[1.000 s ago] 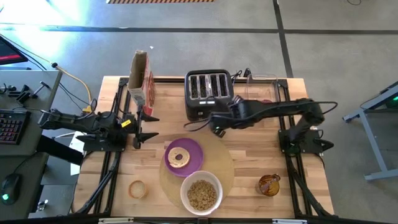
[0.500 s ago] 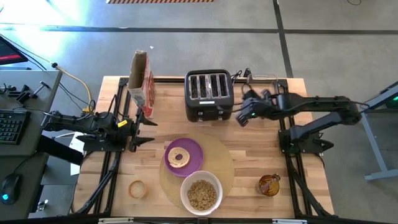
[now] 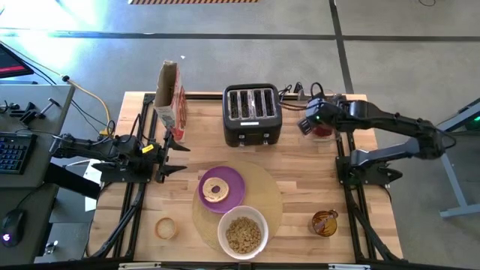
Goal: Arrange a breakfast setting
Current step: Put the apple on the violet bowl
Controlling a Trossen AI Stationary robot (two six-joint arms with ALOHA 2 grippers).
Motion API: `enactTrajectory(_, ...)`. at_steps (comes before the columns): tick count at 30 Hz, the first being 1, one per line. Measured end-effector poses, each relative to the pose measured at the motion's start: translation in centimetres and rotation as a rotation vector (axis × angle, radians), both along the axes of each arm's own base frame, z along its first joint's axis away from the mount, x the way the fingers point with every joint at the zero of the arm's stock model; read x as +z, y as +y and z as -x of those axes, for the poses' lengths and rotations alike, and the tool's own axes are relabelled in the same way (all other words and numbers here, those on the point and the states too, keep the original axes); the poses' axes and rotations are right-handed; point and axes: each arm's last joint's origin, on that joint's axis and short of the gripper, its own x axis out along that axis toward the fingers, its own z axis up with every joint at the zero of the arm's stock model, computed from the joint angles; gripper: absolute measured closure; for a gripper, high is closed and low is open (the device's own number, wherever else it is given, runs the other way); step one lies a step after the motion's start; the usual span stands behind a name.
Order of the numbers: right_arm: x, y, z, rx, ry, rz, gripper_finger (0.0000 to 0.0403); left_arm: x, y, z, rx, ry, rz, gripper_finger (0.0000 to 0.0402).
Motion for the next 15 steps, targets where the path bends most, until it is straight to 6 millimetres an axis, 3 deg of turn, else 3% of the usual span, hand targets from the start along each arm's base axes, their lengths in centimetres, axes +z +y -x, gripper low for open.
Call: enactTrajectory(15,-1.1,-2.9,3.2,0.053,0.237,-0.245,0.0279,0.0,0.0,0.0,0.0,0.0,0.0,0.0115)
